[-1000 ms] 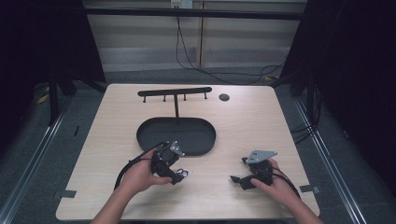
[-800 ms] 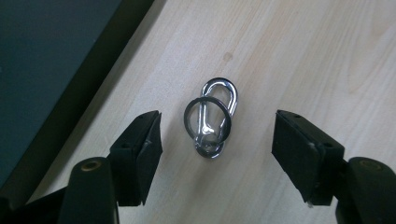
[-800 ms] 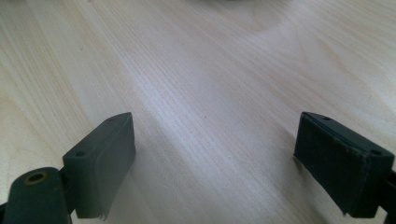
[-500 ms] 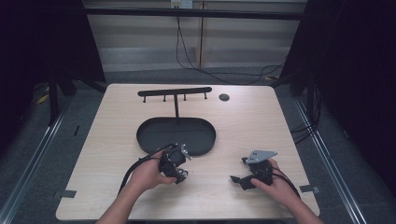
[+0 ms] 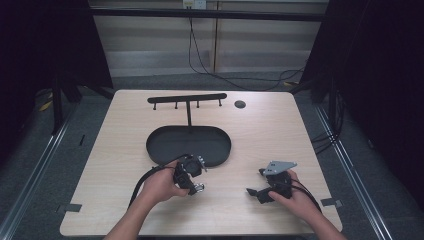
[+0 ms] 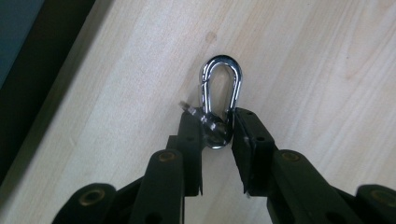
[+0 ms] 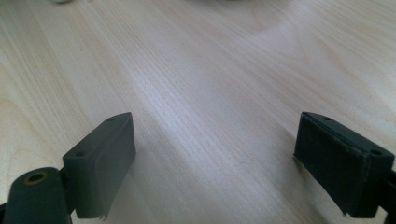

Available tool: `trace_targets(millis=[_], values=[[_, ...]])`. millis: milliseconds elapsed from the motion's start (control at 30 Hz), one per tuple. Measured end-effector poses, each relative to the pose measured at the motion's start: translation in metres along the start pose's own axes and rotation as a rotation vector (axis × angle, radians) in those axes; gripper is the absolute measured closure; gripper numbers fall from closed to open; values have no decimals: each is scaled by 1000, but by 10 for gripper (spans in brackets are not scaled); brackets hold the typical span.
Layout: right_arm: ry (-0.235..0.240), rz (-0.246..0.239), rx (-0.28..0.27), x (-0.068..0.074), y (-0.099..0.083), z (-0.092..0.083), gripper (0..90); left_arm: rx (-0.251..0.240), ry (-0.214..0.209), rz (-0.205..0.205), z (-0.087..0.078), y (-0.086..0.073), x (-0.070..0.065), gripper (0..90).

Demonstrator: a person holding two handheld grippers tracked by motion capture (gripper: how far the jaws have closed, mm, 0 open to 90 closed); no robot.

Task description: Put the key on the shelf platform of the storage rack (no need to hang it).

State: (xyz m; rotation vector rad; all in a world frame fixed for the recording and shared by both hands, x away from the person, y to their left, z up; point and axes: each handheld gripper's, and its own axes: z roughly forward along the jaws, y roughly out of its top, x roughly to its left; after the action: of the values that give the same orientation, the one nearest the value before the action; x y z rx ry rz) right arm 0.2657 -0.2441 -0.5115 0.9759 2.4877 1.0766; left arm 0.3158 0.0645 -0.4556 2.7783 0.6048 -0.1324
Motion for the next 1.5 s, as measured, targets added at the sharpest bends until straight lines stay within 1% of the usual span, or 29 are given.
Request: trace_targets(millis=[33,67,100,133,167,200,233,267,300,333,367,400,433,467,567,600,667,733,767,800,833,933,967,1100,1133,1167,1267,1300,1500], values=[[0,0,1,0,0,0,119,-9,43,-12,-10,0,0,834],[2,1,1,0,0,0,119,15,66,-7,-11,0,0,834],[2,1,1,0,0,0,119,15,66,-7,-11,0,0,835],[0,0,1,0,0,0,119,45,71,-12,-11,-1,1,835],[0,0,0,0,0,0,119,49,44,-20,-10,-2,3,835],[0,0,0,0,0,0,119,49,44,-20,-10,-2,3,835],[0,0,1,0,0,0,119,48,28,-37,-11,-3,3,835],[0,0,0,0,0,0,119,45,21,-41,-12,-3,4,836],[2,1,1,0,0,0,119,43,16,-36,-13,-3,5,836],[2,1,1,0,0,0,119,37,17,-53,-15,-3,4,836],[0,0,0,0,0,0,119,28,16,-53,-19,-2,5,836],[0,1,1,0,0,0,119,28,16,-53,-19,-2,5,836],[0,1,0,0,0,0,119,26,21,-58,-24,-1,6,836],[0,1,0,0,0,0,119,26,21,-58,-24,-1,6,836],[0,1,0,0,0,0,119,23,27,-63,-33,1,10,836],[0,0,0,0,0,0,119,21,24,-74,-34,2,10,836],[0,0,0,0,0,0,119,21,19,-81,-37,2,12,836],[0,0,0,0,0,0,119,17,17,-92,-39,3,13,836],[1,0,0,0,0,0,119,17,17,-92,-39,3,13,836],[1,0,0,0,0,0,119,16,21,-83,-40,3,14,836],[0,0,0,0,0,0,119,13,21,-91,-41,3,15,836],[0,0,0,0,0,0,119,2,19,-92,-44,4,16,835],[0,0,0,0,0,0,119,-5,20,-99,-45,4,17,835],[0,0,0,0,0,0,119,-13,26,-100,-49,5,19,835],[2,1,1,0,0,0,119,-14,21,-103,-51,6,20,835],[0,0,0,0,0,0,119,-20,26,-114,-52,6,20,835],[1,0,0,0,0,0,119,-25,19,-117,-54,7,23,835],[0,0,0,0,0,0,119,-32,23,-131,-55,8,24,835],[0,0,0,0,0,0,119,-48,30,-149,-58,10,28,835]])
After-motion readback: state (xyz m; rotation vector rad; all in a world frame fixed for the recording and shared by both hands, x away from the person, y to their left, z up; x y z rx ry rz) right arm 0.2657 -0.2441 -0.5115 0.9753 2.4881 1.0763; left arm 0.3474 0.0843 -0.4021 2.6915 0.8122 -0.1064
